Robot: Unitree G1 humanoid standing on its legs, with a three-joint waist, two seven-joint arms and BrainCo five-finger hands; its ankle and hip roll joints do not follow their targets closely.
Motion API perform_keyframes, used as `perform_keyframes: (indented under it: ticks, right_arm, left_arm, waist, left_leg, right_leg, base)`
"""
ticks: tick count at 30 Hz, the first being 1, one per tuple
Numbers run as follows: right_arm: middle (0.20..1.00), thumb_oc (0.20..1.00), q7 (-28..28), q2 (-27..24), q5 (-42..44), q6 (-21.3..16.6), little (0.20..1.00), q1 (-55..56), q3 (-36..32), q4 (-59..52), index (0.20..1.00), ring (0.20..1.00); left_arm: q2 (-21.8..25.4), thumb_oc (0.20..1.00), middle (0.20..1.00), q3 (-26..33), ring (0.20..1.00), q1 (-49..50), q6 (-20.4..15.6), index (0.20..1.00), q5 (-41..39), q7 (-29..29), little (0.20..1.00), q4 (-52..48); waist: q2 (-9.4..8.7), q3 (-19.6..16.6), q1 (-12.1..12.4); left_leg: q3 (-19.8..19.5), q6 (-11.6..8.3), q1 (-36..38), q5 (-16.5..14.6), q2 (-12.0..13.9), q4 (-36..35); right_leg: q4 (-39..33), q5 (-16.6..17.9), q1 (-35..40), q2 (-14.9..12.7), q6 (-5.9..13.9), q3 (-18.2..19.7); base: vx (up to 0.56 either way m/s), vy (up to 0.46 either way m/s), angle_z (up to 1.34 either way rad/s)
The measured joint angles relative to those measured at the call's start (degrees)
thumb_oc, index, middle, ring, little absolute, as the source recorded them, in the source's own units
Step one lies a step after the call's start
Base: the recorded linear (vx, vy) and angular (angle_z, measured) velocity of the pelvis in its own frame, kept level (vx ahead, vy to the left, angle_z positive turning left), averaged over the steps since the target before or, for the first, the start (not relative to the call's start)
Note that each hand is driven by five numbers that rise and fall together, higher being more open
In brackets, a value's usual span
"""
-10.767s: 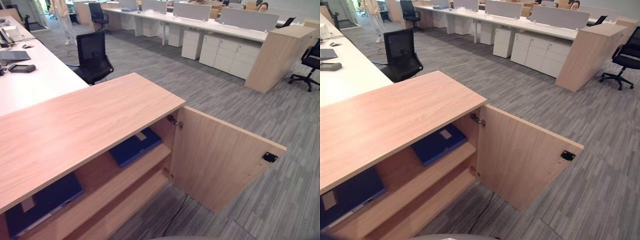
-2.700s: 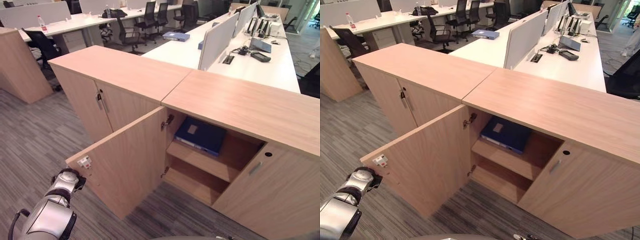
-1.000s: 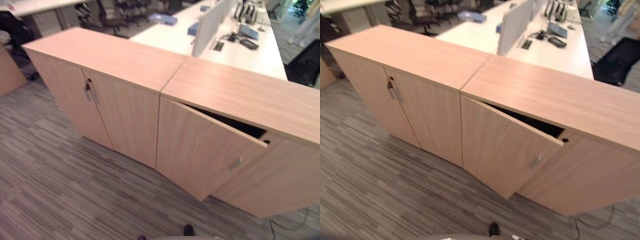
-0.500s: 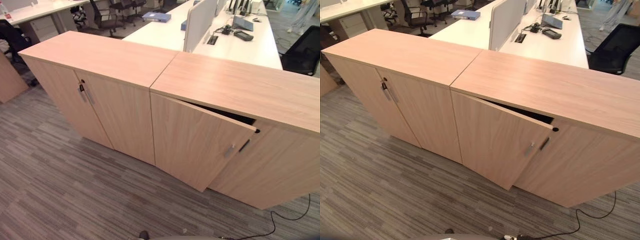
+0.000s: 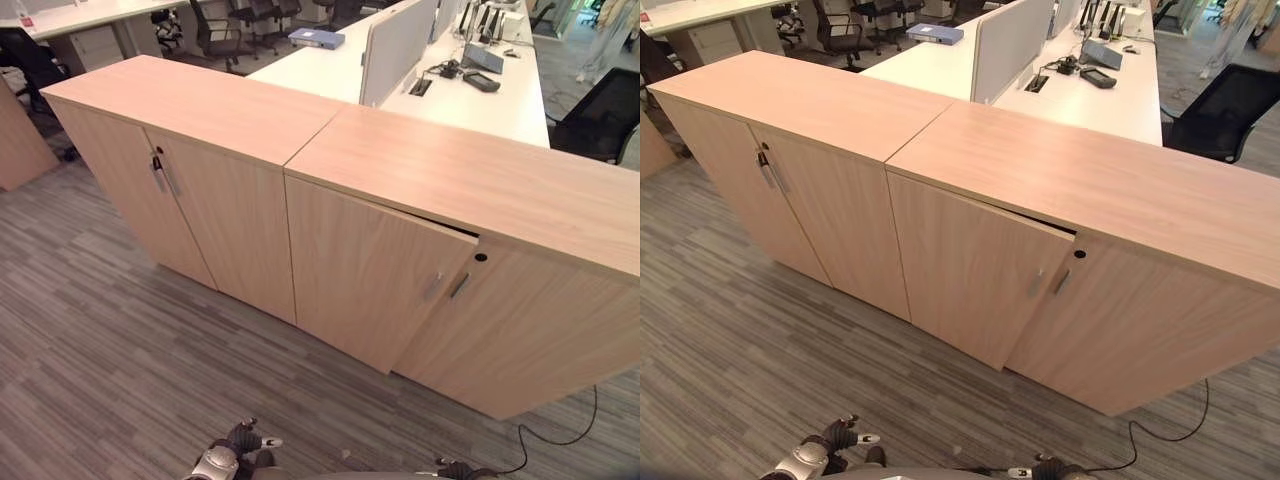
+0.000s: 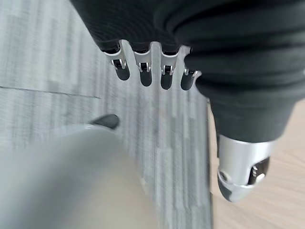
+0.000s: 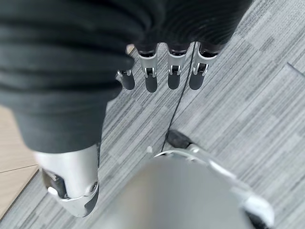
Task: Put the empty folder in the office cabinet
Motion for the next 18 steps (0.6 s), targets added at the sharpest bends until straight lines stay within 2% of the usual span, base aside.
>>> perform_keyframes:
  ticks: [1,2,3,4,5,6,7,8,9,10,11,13,14,16,18]
  right_arm:
    - [1.000,1.000,-0.1,-0.9,0.2,-0.1,1.000,-0.7,-0.4,0.1,1.000,1.000]
    - [1.000,1.000,-0.4,-1.8,0.2,-0.2,1.000,-1.2,-0.6,0.2,1.000,1.000]
    - [1.000,1.000,-0.5,-2.3,0.2,-0.6,1.000,-0.2,-1.3,0.5,1.000,1.000]
    - [1.000,1.000,-0.7,-2.1,0.3,-0.9,1.000,1.0,-2.9,0.6,1.000,1.000]
    - [1.000,1.000,-1.0,-1.9,0.3,-1.1,1.000,2.7,-3.8,1.1,1.000,1.000]
    - [1.000,1.000,-1.1,-0.6,0.3,-1.0,1.000,4.6,-4.7,3.2,1.000,1.000]
    - [1.000,1.000,-1.3,1.7,1.7,-0.8,1.000,5.7,-6.9,5.2,1.000,1.000]
    - [1.000,1.000,-1.3,2.0,2.5,0.0,1.000,6.2,-7.0,6.1,1.000,1.000]
    - [1.000,1.000,-0.8,1.6,2.3,0.1,1.000,6.8,-6.1,5.9,1.000,1.000]
    - [1.000,1.000,-1.1,1.8,2.4,-0.1,1.000,7.3,-5.5,4.6,1.000,1.000]
    - [1.000,1.000,-1.3,1.4,1.9,-0.2,1.000,6.9,-3.8,3.5,1.000,1.000]
    - [1.000,1.000,-1.7,0.6,1.3,0.2,1.000,6.3,-2.7,2.3,1.000,1.000]
    - [1.000,1.000,-1.5,0.5,0.1,0.0,1.000,5.6,-2.5,1.9,1.000,1.000]
    - [1.000,1.000,-2.0,0.1,-0.5,0.0,1.000,4.0,0.6,1.1,1.000,1.000]
    - [1.000,1.000,-1.9,0.0,-0.6,-0.3,1.000,3.4,0.1,-0.3,1.000,1.000]
  left_arm:
    - [0.1,1.000,1.000,3.2,1.000,1.2,-0.7,1.000,-0.3,0.0,1.000,2.0]
    - [-0.1,1.000,1.000,3.8,1.000,1.7,0.0,1.000,-0.3,0.0,1.000,4.9]
    - [0.2,1.000,1.000,3.7,1.000,2.8,0.2,1.000,-0.4,-0.1,1.000,4.4]
    - [0.1,1.000,1.000,3.8,1.000,3.4,0.2,1.000,-0.4,-0.1,1.000,3.2]
    - [-0.1,1.000,1.000,3.6,1.000,3.5,-0.1,1.000,-0.4,-0.3,1.000,2.7]
    - [-1.4,1.000,1.000,2.8,1.000,4.2,-0.5,1.000,-0.1,-0.5,1.000,2.6]
    - [-0.9,1.000,1.000,3.3,1.000,5.2,-2.0,1.000,0.5,0.8,1.000,5.0]
    - [0.9,1.000,1.000,3.5,1.000,5.1,-0.3,1.000,0.5,-0.4,1.000,5.0]
    - [3.5,1.000,1.000,1.3,1.000,4.8,0.9,1.000,0.0,-2.1,1.000,1.0]
    - [5.2,1.000,1.000,-1.3,1.000,4.7,0.2,1.000,0.0,-2.1,1.000,-2.1]
    - [5.7,1.000,1.000,-0.6,1.000,4.0,-1.0,1.000,-0.4,-2.2,1.000,-2.0]
    - [4.8,1.000,1.000,-0.4,1.000,2.7,-1.1,1.000,-1.0,-3.8,1.000,-1.0]
    - [3.8,1.000,1.000,-0.7,1.000,2.9,-1.2,1.000,-1.0,-4.9,1.000,-0.9]
    - [3.0,1.000,1.000,-2.2,1.000,3.3,-1.2,1.000,-1.0,-5.2,1.000,-3.3]
    - [2.3,1.000,1.000,-3.0,1.000,3.4,-1.7,1.000,-1.0,-5.4,1.000,-4.1]
  waist:
    - [-1.56,0.6,0.7]
    - [-1.98,0.3,0.7]
    - [-1.44,0.0,-0.1]
    - [-0.82,-0.5,-1.0]
    - [-0.28,-1.0,-2.0]
    - [-1.11,-1.1,-2.4]
    - [-1.24,-3.0,-2.8]
    - [-1.54,-4.5,-3.8]
    - [-1.71,-5.0,-3.5]
    - [-1.73,-5.7,-3.6]
    - [-1.61,-6.1,-3.4]
    - [-1.17,-7.4,-3.9]
    - [-1.17,-7.9,-3.8]
    - [-1.11,-7.9,-3.6]
    - [-0.82,-7.7,-3.4]
  left_leg:
    - [-9.5,-0.71,-0.9,-3.6,-5.3,5.3]
    - [-14.0,1.57,-0.8,-7.3,-10.3,8.9]
    - [-12.2,5.56,0.4,-9.5,-11.8,8.4]
    - [-9.2,7.20,1.2,-10.4,-11.3,4.8]
    - [-7.6,7.67,3.5,-10.3,-10.8,-1.0]
    - [-6.5,8.46,5.9,-9.5,-10.7,-6.6]
    - [-6.0,8.77,8.2,-6.8,-11.0,-12.5]
    - [-5.5,9.26,9.2,-6.0,-11.3,-14.4]
    - [-5.3,9.83,9.4,-5.0,-11.4,-16.4]
    - [-5.4,10.17,9.3,-4.4,-11.5,-17.6]
    - [-5.2,10.26,9.1,-4.5,-11.6,-17.5]
    - [-4.6,10.94,9.4,-4.5,-12.3,-17.3]
    - [-4.6,10.65,9.9,-4.2,-12.3,-16.9]
    - [-4.7,10.64,10.2,-4.2,-12.3,-16.9]
    - [-4.7,10.63,10.3,-4.2,-12.1,-16.9]
  right_leg:
    - [-0.2,0.6,-0.6,-1.6,-0.99,2.7]
    - [-1.2,1.2,-0.4,-2.5,-1.32,3.6]
    - [-1.8,2.9,-0.3,-2.2,-0.53,3.0]
    - [-1.8,2.7,0.0,-1.6,-0.48,2.0]
    - [-1.8,2.1,0.2,-1.1,-0.03,0.9]
    - [-1.7,1.8,0.5,-1.4,0.28,0.6]
    - [-1.7,1.7,0.4,-2.0,1.04,0.7]
    - [-1.8,1.4,-0.4,-2.6,1.44,1.3]
    - [-1.7,1.6,-0.6,-2.8,1.81,1.5]
    - [-1.7,1.7,-1.3,-3.0,2.16,1.4]
    - [-1.7,1.9,-1.4,-3.2,2.64,1.7]
    - [-1.7,2.0,-1.4,-3.5,3.12,2.2]
    - [-1.7,2.0,-1.3,-3.5,3.44,2.2]
    - [-1.7,2.0,-1.0,-3.3,3.40,2.4]
    - [-1.7,2.0,-0.9,-3.2,3.37,2.4]
  base:
    - [0.04,0.045,-1.10]
    - [0.07,0.077,-1.02]
    - [0.09,0.121,-0.41]
    - [0.10,0.106,0.27]
    - [0.08,0.082,0.52]
    - [0.10,0.117,0.34]
    - [0.04,0.120,0.05]
    - [0.06,0.180,-0.08]
    - [0.02,0.099,-0.02]
    - [0.04,0.086,-0.06]
    - [0.03,0.062,-0.13]
    - [0.03,0.072,-0.14]
    - [0.03,0.062,0.04]
    - [0.02,0.054,0.03]
    - [0.01,0.027,-0.02]
